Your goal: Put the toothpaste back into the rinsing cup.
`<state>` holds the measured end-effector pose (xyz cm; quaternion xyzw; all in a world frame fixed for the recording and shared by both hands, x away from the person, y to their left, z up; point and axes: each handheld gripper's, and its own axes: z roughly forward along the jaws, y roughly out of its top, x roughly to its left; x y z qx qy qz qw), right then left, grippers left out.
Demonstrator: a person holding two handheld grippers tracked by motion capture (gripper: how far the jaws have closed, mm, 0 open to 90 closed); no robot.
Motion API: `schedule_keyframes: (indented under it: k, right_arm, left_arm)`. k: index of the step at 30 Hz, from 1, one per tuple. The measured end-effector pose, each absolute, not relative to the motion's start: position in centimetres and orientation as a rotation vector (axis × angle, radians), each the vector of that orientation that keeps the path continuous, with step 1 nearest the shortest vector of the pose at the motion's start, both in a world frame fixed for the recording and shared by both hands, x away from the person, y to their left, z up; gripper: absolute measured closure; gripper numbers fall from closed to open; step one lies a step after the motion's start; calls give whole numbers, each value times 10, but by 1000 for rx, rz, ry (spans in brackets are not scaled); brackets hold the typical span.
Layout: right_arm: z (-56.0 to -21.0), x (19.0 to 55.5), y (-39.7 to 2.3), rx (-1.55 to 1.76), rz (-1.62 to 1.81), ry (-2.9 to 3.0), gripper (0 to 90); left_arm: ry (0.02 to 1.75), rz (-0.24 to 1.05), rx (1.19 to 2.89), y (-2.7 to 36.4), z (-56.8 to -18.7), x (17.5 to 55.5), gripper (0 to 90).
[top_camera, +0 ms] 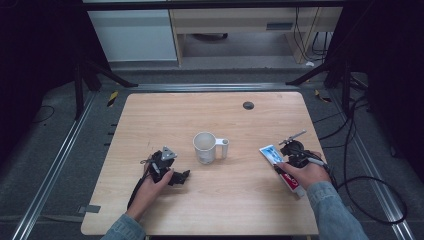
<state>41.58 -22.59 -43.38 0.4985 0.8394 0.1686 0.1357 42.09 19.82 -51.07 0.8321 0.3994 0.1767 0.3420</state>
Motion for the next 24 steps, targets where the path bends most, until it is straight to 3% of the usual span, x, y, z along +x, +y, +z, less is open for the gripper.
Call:
schedule_keyframes:
  k: [24]
  right_arm:
    - [-459,467,-221,1542,373,2520,329]
  left_arm:
    - [1038,459,2164,198,-511,421,0]
